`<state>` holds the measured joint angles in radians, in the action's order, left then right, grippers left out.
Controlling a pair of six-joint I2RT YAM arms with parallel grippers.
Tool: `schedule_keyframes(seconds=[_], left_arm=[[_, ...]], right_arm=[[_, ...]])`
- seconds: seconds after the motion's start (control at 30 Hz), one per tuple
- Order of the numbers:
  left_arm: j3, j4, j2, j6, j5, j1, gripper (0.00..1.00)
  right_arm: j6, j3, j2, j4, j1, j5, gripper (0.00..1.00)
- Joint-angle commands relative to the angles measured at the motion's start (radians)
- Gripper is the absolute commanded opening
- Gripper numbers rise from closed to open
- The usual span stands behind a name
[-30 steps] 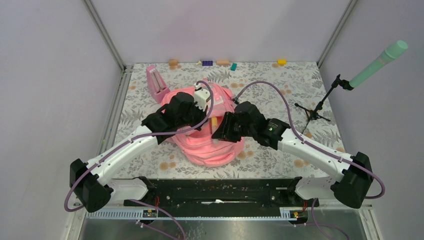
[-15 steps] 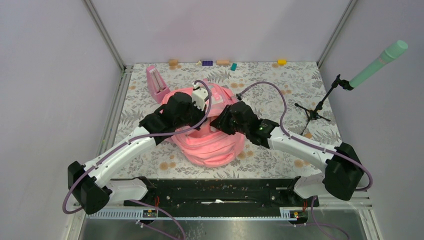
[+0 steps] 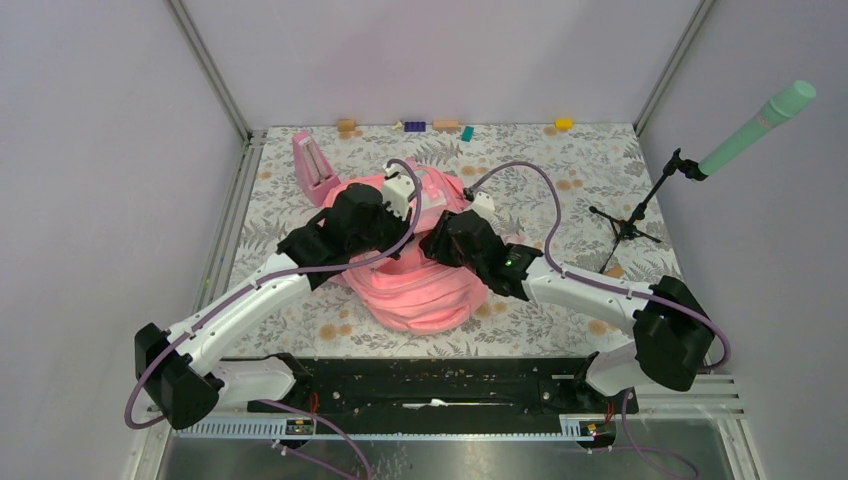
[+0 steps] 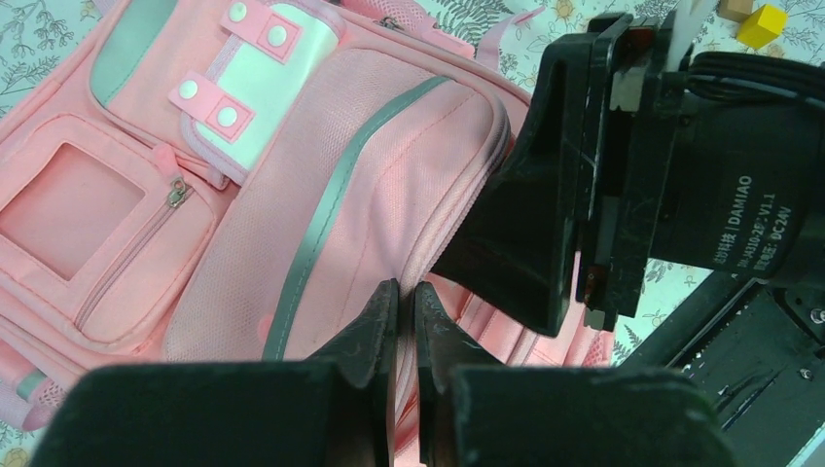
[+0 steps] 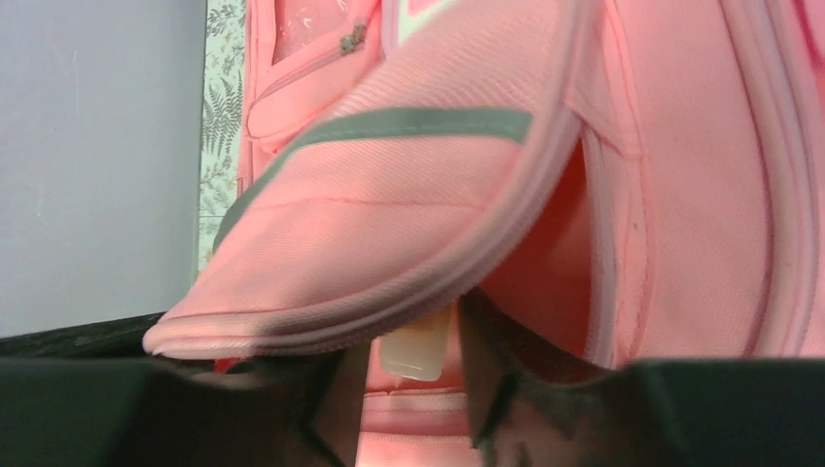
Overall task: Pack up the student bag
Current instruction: Place the stationery in the student bag.
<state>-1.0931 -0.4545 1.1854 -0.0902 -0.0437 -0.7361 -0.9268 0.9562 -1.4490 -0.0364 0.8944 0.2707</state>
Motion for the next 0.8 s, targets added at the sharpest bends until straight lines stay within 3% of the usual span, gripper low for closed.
schedule_keyframes(seconds=[0.0,0.1,0.57,0.6,0.7,0.77], left_arm=[[-0.026,0.105,-0.048,-0.039,-0.088,-0.009,0.0],[-0.026,0.105,-0.045,-0.04,-0.091,-0.009,0.0],[-0.028,0.104,-0.024,-0.024,-0.12,-0.013,0.0],[-0.032,0.103,-0.021,-0.022,-0.138,-0.014,0.09],[-0.033,0.105,-0.033,-0.025,-0.141,-0.013,0.61],[-0.028,0.113,-0.061,-0.023,-0.113,-0.009,0.83]], right_arm=[[0.146,-0.009,0.067,-0.14,0.015,0.129,0.54],[0.197,-0.032,0.102,-0.129,0.015,0.144,0.62],[0.39,-0.17,0.373,-0.073,0.019,0.099,0.64],[0.402,-0.178,0.4,-0.053,0.023,0.108,0.64],[0.452,-0.191,0.483,0.003,0.039,0.139,0.63],[0.48,-0.187,0.515,0.058,0.059,0.166,0.63]])
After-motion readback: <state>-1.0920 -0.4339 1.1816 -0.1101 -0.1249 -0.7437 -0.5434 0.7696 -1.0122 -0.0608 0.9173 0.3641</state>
